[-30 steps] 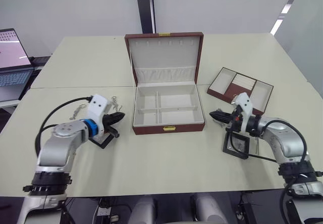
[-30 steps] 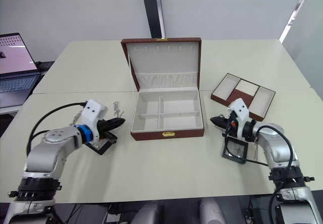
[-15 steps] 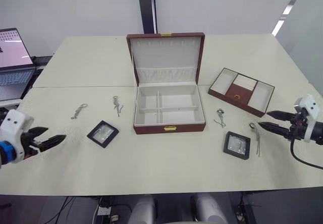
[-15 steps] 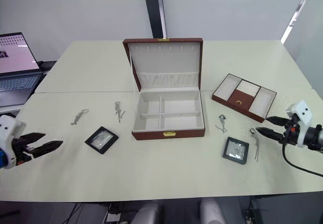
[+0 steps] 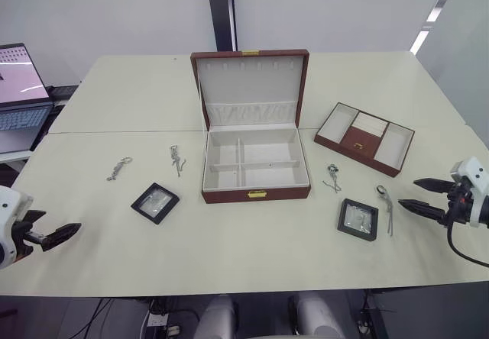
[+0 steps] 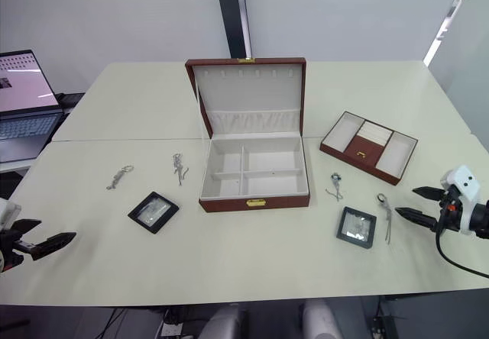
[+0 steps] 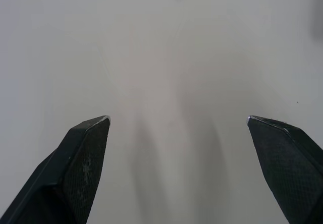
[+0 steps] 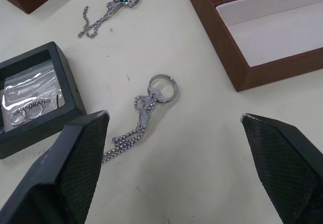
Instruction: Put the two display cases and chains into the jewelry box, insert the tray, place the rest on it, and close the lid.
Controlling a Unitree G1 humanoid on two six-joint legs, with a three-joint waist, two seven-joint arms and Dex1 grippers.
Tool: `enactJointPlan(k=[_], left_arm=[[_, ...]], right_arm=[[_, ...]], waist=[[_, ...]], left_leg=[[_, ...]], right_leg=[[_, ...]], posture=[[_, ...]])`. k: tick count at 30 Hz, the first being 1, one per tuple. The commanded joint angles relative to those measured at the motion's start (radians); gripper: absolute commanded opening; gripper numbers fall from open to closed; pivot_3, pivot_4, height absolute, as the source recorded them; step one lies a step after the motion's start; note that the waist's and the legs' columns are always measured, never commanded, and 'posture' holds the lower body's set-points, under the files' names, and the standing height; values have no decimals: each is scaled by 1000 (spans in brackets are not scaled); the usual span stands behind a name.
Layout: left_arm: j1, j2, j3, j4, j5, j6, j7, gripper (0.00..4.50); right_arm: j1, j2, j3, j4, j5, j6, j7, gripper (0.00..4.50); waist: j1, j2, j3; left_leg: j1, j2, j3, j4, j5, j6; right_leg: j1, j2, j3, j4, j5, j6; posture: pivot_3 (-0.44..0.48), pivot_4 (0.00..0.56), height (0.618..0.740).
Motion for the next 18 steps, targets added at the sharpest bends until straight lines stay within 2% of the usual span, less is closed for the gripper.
enactJointPlan(k=[1, 18], left_arm=[[3, 14, 42, -25, -3, -10, 4, 4500], [-22, -1, 19, -31, 1, -11, 10, 4500]], right_arm=[[-5, -25, -15, -10, 3, -16, 13, 4442], [9, -36, -29, 10, 1, -32, 18, 4442]], waist=[[0, 0, 0], [0, 0, 0]], left_leg=[[0, 0, 0, 0, 0, 0], [0, 0, 0, 0, 0, 0]], right_leg=[[0, 0, 0, 0, 0, 0], [0, 0, 0, 0, 0, 0]], posture=[[0, 150, 740], [0, 150, 740]])
